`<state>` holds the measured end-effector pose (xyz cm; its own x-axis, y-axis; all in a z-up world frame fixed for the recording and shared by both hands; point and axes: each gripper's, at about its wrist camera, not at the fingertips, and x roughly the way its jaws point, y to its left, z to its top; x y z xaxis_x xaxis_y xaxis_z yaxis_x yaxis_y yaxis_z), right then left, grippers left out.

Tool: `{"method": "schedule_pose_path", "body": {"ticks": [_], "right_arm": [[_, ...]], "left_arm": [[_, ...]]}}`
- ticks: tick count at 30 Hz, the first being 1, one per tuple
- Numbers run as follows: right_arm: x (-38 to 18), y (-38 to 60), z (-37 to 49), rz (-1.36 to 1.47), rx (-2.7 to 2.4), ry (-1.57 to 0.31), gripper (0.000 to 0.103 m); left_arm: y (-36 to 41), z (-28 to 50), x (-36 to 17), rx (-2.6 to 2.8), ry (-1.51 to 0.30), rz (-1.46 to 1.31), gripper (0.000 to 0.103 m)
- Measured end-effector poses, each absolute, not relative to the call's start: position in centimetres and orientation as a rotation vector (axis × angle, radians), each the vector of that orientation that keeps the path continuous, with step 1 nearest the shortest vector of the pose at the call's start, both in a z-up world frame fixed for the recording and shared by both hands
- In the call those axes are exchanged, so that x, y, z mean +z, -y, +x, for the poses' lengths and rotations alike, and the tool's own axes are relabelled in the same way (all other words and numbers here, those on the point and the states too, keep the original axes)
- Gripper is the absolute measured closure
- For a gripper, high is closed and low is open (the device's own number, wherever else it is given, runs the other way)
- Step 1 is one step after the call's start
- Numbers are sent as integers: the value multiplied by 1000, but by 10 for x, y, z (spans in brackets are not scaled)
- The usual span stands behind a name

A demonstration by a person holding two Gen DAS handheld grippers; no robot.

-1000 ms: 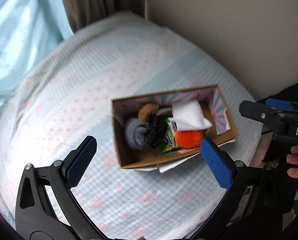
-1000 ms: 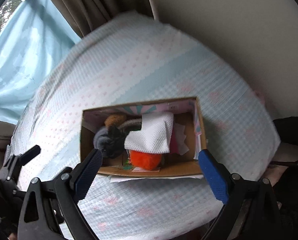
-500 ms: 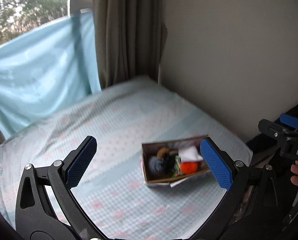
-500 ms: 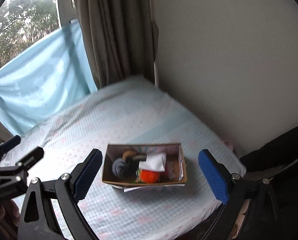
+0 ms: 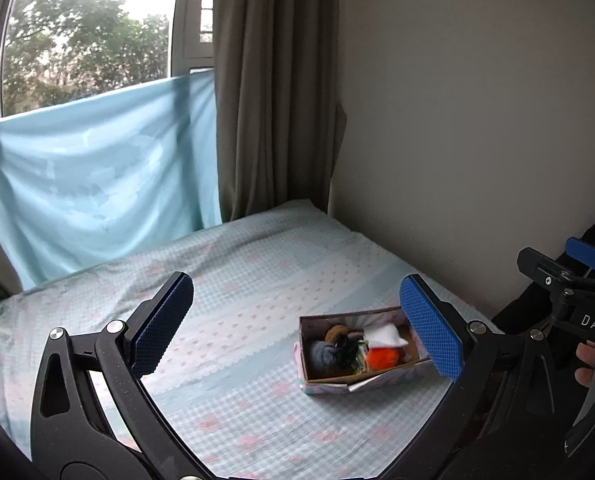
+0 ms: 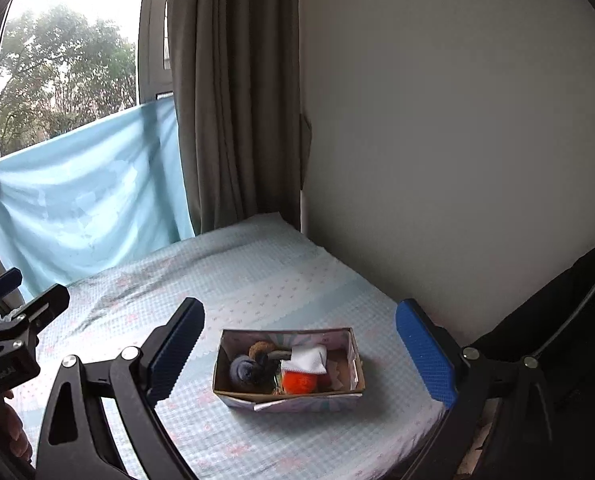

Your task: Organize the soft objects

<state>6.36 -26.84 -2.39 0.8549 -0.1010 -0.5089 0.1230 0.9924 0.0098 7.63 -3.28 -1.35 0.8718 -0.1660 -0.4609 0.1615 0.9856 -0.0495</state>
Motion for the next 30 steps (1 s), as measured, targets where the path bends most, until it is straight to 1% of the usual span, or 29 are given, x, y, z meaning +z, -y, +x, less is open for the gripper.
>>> {"method": "schedule_pose_path", "body": {"ticks": [30], "right_arm": [[-16,270,55,61,-116,-483,8]], "left_arm": [[34,77,-13,-168,-468,-1,0]]}}
